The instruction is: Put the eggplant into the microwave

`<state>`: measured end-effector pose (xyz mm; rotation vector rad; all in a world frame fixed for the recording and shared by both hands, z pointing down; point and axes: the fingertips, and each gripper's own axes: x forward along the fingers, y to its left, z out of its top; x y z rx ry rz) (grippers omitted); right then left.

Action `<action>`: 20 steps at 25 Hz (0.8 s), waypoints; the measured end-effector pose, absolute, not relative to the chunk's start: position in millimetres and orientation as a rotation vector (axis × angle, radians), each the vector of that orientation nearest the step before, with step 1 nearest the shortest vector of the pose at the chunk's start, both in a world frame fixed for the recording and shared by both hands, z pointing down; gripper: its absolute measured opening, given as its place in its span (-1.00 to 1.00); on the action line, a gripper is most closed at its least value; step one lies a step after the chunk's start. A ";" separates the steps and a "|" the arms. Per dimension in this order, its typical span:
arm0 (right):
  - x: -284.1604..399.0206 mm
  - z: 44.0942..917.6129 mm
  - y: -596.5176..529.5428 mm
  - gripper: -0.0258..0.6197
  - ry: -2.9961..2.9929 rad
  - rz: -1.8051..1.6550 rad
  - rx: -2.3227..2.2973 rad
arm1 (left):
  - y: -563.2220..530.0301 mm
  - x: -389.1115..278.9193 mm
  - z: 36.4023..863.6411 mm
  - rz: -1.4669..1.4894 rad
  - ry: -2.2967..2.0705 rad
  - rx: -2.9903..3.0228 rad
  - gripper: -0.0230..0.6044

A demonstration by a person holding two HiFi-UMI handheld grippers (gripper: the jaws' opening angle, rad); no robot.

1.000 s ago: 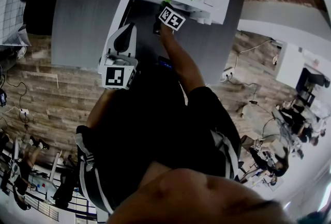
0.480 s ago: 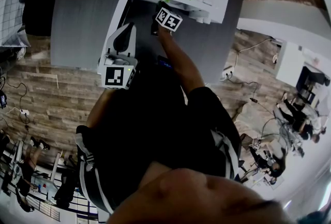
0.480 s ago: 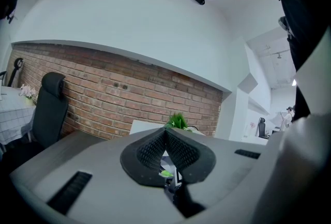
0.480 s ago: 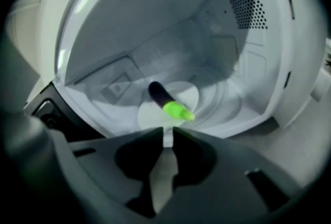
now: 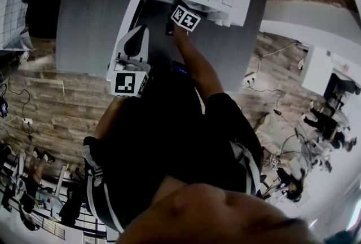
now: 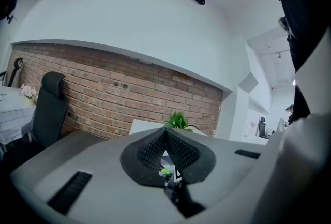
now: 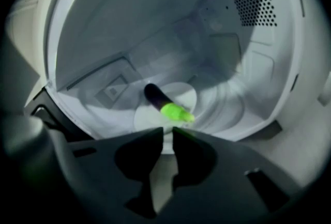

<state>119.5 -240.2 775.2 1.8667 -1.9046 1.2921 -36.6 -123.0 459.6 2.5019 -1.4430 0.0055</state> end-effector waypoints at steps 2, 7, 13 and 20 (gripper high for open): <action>120.8 775.5 -241.2 -0.70 -1.901 1.293 1.870 | -122.9 -35.9 460.7 0.021 -1.441 2.498 -0.81; 125.7 776.0 -243.5 -0.70 -1.896 1.287 1.880 | -123.4 -35.3 458.9 0.023 -1.445 2.490 -0.81; 134.2 774.5 -239.0 -0.70 -1.885 1.283 1.900 | -120.2 -33.6 454.4 0.019 -1.442 2.521 -0.81; 140.8 768.1 -226.2 -0.70 -1.887 1.276 1.912 | -106.8 -29.2 450.0 -0.004 -1.422 2.542 -0.81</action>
